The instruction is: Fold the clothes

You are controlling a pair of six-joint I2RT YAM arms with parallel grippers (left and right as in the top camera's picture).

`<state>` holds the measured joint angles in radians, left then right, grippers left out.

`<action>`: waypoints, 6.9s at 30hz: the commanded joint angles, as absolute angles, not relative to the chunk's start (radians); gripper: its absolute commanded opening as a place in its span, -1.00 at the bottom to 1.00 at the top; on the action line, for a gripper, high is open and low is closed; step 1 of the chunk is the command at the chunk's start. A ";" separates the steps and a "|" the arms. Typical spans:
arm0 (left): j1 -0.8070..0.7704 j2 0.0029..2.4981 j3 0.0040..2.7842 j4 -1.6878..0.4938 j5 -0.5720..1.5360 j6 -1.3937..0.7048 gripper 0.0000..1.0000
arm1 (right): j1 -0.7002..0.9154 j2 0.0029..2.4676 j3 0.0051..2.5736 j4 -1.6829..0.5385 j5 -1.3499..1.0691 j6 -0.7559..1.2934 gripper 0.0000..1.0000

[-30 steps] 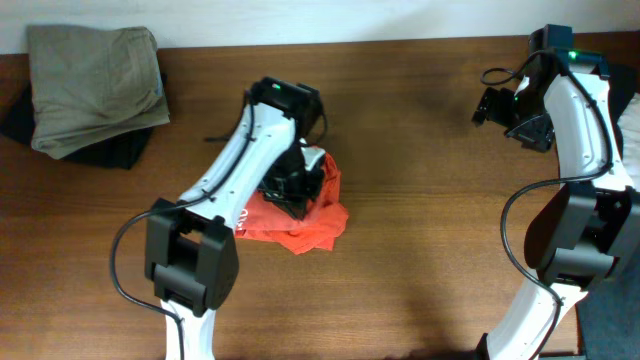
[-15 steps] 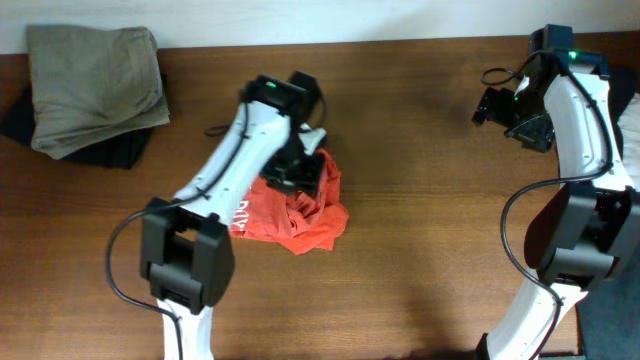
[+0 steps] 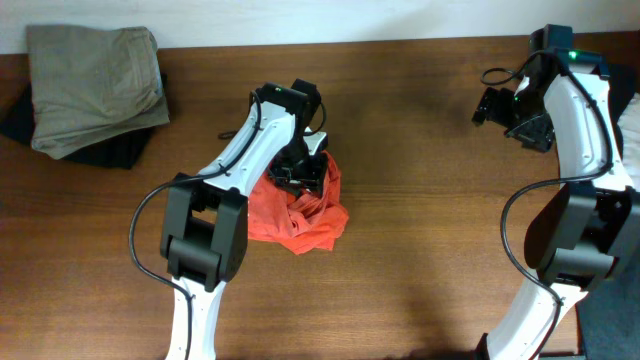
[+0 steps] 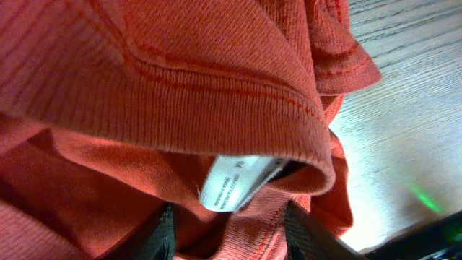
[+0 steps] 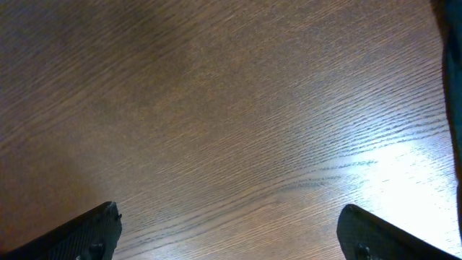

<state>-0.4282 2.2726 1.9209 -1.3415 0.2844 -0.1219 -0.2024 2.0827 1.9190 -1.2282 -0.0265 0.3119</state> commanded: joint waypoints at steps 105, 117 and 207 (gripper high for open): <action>-0.620 2.130 1.856 -1.496 0.170 -0.264 0.91 | -0.204 2.083 1.934 -1.229 -0.021 0.319 0.97; -0.637 2.130 1.798 -1.403 0.224 -0.264 -0.28 | -0.204 2.083 1.934 -1.229 -0.021 0.319 0.97; -0.131 2.262 1.605 -1.196 0.643 0.065 0.98 | -0.204 2.083 1.934 -1.229 -0.021 0.319 0.97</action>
